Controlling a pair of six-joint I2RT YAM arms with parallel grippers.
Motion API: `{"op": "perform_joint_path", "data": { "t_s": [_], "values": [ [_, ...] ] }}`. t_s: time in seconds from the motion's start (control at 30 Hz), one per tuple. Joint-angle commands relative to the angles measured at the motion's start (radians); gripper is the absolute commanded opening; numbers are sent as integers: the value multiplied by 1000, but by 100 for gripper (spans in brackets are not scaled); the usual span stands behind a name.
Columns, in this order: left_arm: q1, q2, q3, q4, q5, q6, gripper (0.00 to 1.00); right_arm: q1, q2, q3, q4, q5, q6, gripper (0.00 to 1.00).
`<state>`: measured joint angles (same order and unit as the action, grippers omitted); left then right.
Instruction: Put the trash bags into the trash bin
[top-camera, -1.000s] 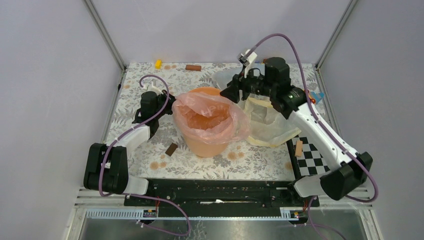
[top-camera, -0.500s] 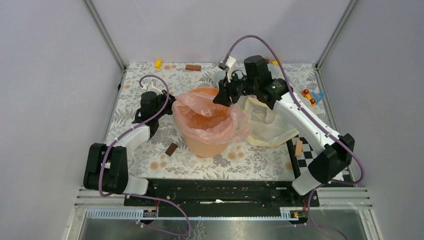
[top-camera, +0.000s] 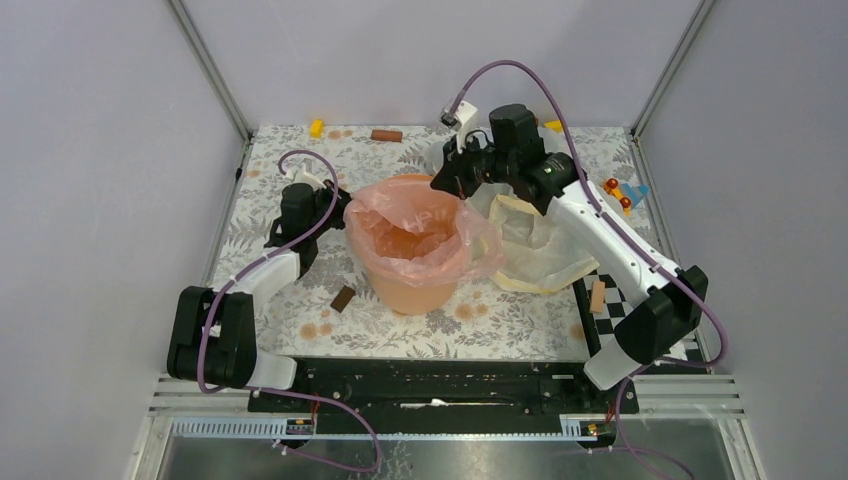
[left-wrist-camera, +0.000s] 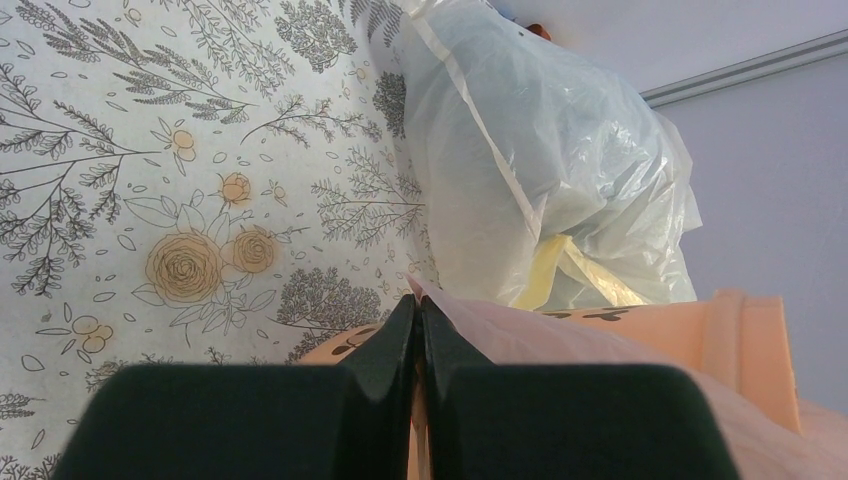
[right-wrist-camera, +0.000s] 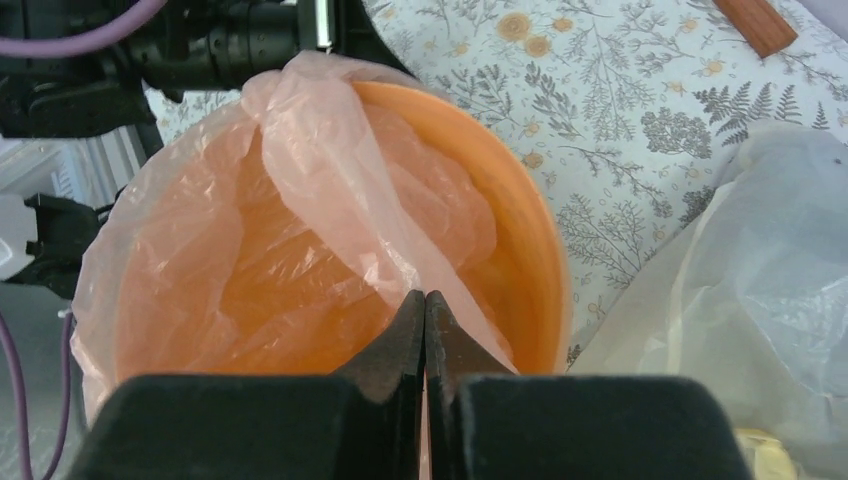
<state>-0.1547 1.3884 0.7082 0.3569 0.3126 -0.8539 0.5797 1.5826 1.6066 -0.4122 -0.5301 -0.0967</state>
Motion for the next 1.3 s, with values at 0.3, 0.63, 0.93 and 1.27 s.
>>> {"op": "perform_joint_path", "data": {
  "t_s": [0.3, 0.63, 0.93, 1.27],
  "values": [
    [-5, 29, -44, 94, -23, 18, 4, -126, 182, 165, 45, 80, 173, 0],
    [-16, 76, -91, 125, -31, 41, 0, -137, 290, 153, -34, 88, 156, 0],
    [-17, 82, -104, 119, -37, 64, 0, -147, 264, 202, -97, 227, 185, 12],
    [-17, -12, -116, 75, -82, 77, 0, -149, -73, 18, -33, 363, 262, 69]
  ]
}}
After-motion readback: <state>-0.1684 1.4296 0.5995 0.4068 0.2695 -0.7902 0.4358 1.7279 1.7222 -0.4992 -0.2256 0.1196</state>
